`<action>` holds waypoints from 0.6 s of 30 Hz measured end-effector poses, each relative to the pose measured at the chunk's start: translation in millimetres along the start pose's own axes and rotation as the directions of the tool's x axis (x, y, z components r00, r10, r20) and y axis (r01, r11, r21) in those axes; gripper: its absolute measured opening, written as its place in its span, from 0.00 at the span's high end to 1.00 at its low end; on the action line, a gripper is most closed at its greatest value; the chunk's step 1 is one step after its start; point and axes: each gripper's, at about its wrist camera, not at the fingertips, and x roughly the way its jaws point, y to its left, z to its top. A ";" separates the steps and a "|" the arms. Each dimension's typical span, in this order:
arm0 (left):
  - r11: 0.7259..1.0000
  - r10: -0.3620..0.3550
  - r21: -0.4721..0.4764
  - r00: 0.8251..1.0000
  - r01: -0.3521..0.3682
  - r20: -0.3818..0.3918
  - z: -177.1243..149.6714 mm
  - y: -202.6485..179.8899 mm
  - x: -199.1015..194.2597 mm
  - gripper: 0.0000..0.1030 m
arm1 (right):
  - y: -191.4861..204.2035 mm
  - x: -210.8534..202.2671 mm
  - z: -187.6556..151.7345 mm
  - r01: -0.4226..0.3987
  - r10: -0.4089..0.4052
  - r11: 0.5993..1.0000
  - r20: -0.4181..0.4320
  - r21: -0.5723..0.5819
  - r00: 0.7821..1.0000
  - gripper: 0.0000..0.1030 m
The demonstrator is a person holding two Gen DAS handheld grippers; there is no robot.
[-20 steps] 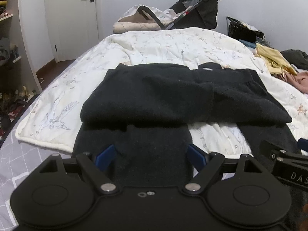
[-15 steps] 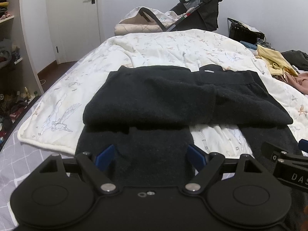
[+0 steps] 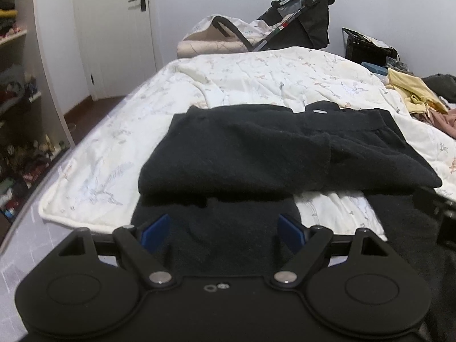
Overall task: Fold clothes
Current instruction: 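Move both tools toward the waistband of the folded black pants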
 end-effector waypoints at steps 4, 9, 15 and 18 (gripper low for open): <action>1.000 -0.029 0.001 0.998 0.029 0.064 6.3 5.9 -9.9 0.19 | -4.3 -0.9 9.3 0.012 -0.012 1.000 0.005 -0.014 1.000 0.00; 0.991 -0.121 -0.043 0.990 0.124 0.067 32.0 38.9 2.9 0.19 | -24.6 10.2 44.2 -0.119 0.119 0.993 0.044 0.000 0.992 0.00; 0.981 -0.188 -0.039 0.981 0.190 0.055 61.7 76.5 40.9 0.21 | -38.6 48.6 81.4 -0.219 0.219 0.976 -0.023 -0.004 0.975 0.01; 0.978 -0.208 0.002 0.976 0.208 0.062 74.2 83.4 57.3 0.21 | -37.0 68.0 89.2 -0.219 0.217 0.974 -0.050 -0.063 0.975 0.01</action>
